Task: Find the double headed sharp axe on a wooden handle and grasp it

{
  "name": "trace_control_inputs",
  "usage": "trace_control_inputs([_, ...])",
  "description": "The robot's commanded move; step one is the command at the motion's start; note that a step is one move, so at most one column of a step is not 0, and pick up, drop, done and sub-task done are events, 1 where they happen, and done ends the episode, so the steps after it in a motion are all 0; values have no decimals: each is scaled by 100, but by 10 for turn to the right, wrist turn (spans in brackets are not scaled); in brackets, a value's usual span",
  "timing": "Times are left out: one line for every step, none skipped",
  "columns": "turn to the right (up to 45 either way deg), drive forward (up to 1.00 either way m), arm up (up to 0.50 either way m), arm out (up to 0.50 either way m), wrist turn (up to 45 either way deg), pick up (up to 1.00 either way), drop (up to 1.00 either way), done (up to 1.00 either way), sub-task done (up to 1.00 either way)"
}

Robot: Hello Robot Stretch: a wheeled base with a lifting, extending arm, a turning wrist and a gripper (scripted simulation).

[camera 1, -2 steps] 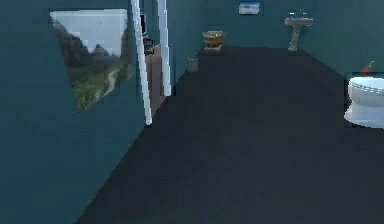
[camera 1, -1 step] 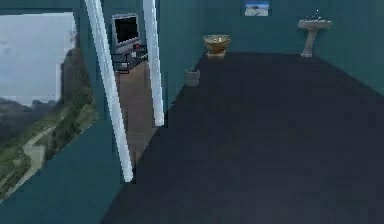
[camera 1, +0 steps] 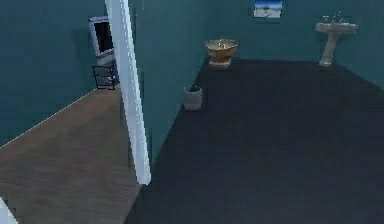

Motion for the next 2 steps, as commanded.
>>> trace_control_inputs([0,55,0,0,0,0,0,0,0])
trace_control_inputs([-450,0,0,0,0,0,0,0,0])
